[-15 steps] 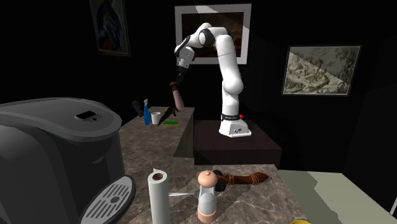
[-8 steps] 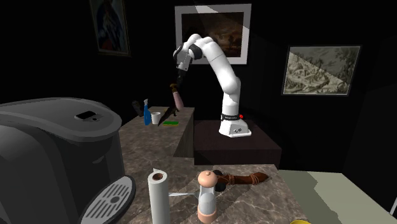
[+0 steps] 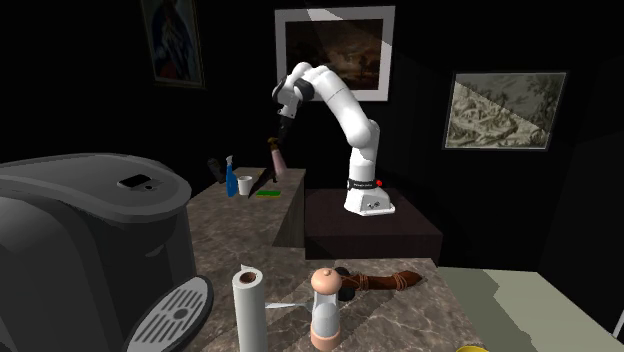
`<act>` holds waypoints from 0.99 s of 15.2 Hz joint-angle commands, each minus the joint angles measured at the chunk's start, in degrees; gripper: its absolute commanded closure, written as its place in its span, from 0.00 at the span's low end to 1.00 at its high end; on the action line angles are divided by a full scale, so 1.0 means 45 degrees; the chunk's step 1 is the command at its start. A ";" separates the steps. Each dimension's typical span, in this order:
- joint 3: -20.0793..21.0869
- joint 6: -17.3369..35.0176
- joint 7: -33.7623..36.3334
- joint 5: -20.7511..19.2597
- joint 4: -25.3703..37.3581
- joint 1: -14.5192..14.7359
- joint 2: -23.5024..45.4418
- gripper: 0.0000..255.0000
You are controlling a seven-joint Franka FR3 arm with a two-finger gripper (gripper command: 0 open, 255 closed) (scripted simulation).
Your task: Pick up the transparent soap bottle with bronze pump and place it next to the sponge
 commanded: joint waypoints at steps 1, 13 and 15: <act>0.0072 0.0224 -0.0158 0.0120 -0.0183 0.0002 0.0102 1.00; 0.0435 0.0959 -0.0684 0.0634 -0.0577 -0.0121 0.0673 1.00; 0.0434 0.0959 -0.0684 0.0636 -0.0577 -0.0120 0.0674 1.00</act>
